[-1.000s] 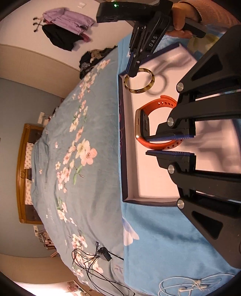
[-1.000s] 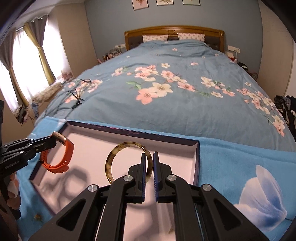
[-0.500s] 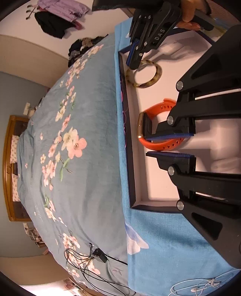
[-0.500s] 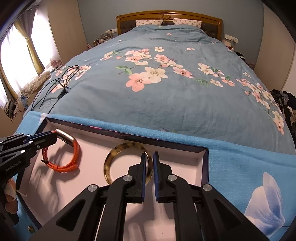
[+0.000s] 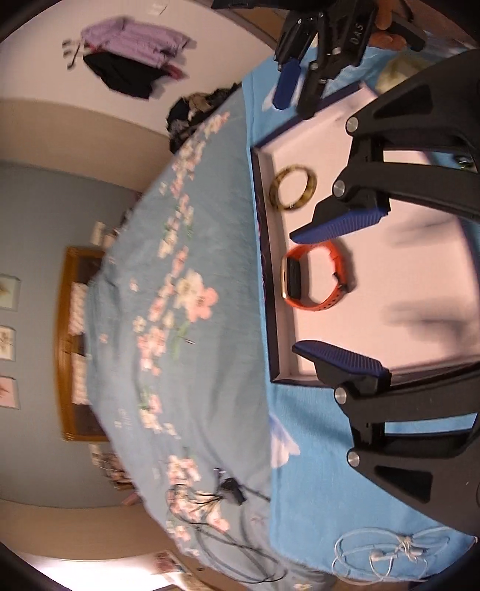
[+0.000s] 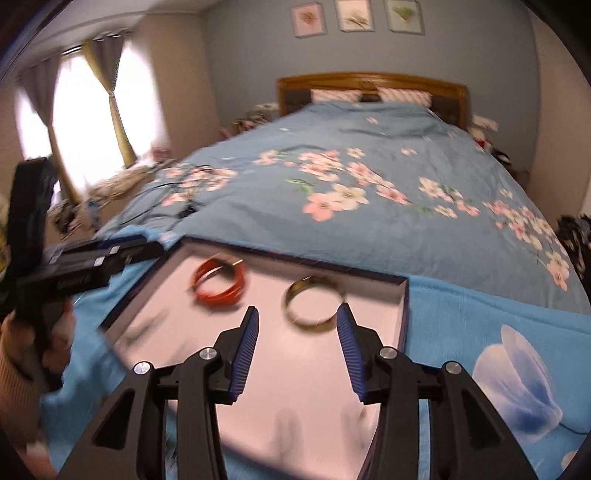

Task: Organize jewelry
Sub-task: 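Open both grippers to release watch band and bangle in the box, withdraw, then grasp the clear crystal bead bracelet with the right gripper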

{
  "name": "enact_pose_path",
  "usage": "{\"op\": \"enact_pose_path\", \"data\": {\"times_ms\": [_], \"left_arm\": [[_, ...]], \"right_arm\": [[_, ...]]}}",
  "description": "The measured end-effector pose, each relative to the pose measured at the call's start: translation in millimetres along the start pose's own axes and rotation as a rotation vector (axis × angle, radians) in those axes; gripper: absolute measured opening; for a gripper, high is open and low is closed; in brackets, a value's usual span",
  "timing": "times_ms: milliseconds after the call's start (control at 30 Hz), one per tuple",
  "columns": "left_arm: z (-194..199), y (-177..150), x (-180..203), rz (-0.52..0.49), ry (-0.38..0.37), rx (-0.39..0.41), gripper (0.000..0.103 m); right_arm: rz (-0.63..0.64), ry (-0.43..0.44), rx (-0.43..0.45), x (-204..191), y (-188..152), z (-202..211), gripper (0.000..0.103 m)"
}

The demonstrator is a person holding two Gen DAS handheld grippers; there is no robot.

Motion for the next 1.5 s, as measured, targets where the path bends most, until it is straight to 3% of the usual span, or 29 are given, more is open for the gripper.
{"op": "enact_pose_path", "data": {"times_ms": [167, 400, 900, 1133, 1267, 1500], "left_arm": [[55, -23, 12, -0.061, -0.032, 0.056, 0.061], [96, -71, 25, -0.108, -0.063, 0.028, 0.062], [100, -128, 63, -0.183, -0.139, -0.065, 0.066], [93, -134, 70, -0.194, -0.163, -0.089, 0.067], [91, -136, 74, -0.197, -0.177, -0.100, 0.067], [89, -139, 77, -0.203, -0.188, -0.106, 0.067]], "right_arm": [[0.063, 0.050, 0.019, -21, -30, 40, 0.043], [0.152, 0.092, -0.044, -49, -78, 56, 0.046], [0.193, 0.061, -0.118, -71, -103, 38, 0.045], [0.174, 0.050, -0.135, -67, -104, 34, 0.038], [0.179, 0.055, -0.143, -68, -105, 33, 0.024], [0.162, 0.072, -0.130, -67, -104, 37, 0.013]]}}
Point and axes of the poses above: each gripper's, at about its wrist camera, not at the fingertips, and z roughly against the way its jaws point, x to its right, y to its top, the point moved 3 cm from there along -z, roughly the way its jaws point, and after that the axes turned 7 degrees about x, right-handed, at the moved point
